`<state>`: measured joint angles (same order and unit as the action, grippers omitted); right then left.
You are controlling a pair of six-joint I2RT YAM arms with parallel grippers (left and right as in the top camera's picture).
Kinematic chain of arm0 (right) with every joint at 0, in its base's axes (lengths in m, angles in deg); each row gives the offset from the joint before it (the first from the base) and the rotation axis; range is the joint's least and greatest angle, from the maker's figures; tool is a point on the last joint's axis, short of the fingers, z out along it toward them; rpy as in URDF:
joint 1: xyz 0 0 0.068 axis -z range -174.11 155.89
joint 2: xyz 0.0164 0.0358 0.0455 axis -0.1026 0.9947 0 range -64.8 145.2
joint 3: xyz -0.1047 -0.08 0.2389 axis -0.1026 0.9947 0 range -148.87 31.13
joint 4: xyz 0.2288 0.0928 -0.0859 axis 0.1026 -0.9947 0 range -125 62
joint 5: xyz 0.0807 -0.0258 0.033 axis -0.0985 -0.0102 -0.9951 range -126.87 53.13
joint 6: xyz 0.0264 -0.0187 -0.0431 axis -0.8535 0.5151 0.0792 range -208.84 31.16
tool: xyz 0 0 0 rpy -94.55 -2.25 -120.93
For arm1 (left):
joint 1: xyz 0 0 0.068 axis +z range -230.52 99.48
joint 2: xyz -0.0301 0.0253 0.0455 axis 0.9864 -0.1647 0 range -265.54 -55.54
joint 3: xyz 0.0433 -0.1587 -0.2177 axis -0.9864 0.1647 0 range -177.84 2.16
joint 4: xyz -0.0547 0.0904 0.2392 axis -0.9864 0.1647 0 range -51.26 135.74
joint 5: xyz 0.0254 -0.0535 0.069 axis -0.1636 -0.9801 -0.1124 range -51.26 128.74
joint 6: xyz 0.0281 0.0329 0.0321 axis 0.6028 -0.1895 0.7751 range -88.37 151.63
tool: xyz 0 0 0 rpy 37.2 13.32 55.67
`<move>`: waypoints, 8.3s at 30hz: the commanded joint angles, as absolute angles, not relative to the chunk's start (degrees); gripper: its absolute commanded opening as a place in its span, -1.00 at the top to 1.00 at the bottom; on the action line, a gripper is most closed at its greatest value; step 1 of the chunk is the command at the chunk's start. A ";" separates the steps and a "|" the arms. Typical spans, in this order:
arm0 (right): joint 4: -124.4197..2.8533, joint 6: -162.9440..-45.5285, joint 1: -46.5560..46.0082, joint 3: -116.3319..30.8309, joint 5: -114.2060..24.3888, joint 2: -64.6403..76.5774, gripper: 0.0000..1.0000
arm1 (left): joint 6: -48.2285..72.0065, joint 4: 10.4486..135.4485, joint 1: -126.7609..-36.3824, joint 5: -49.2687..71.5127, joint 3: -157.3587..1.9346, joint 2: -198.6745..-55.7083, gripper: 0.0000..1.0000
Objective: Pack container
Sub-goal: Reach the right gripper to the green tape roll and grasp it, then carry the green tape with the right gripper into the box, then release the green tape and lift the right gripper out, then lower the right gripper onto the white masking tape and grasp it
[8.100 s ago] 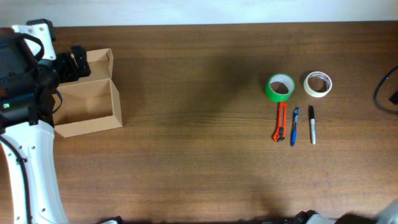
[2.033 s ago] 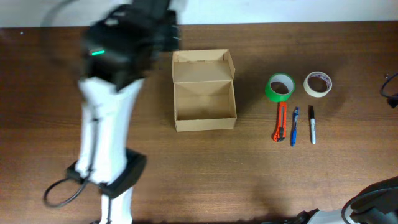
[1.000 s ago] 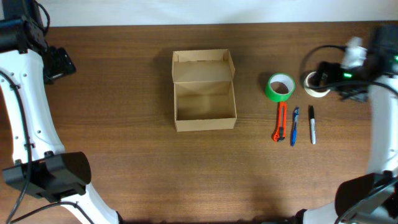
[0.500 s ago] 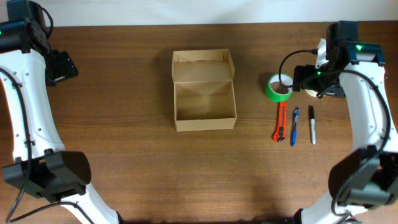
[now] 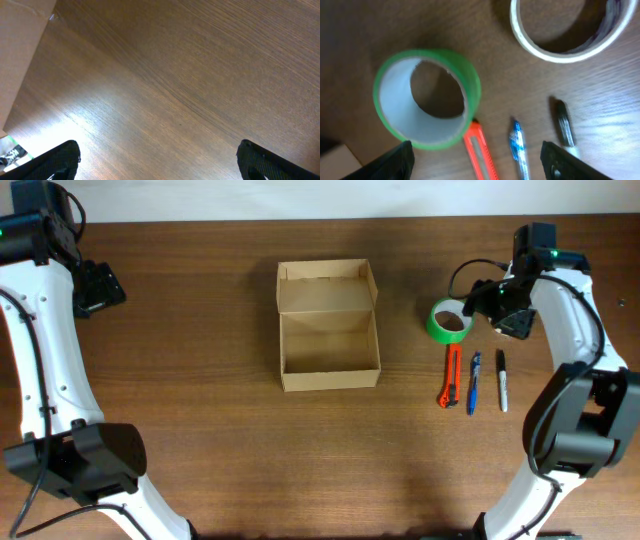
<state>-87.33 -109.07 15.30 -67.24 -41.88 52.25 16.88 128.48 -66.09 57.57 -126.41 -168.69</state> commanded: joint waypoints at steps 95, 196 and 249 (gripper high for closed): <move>-114.52 -96.70 -25.40 -108.27 -35.37 72.36 0.92 | 16.93 128.32 -65.74 57.37 -126.02 -168.82 -0.99; -87.94 -106.51 22.84 -66.69 -42.69 50.44 -0.23 | 16.93 128.32 -65.74 57.37 -126.02 -168.82 -0.99; -78.17 -129.44 26.66 -66.69 -44.46 63.29 -0.06 | 16.93 128.32 -65.74 57.37 -126.02 -168.82 -1.00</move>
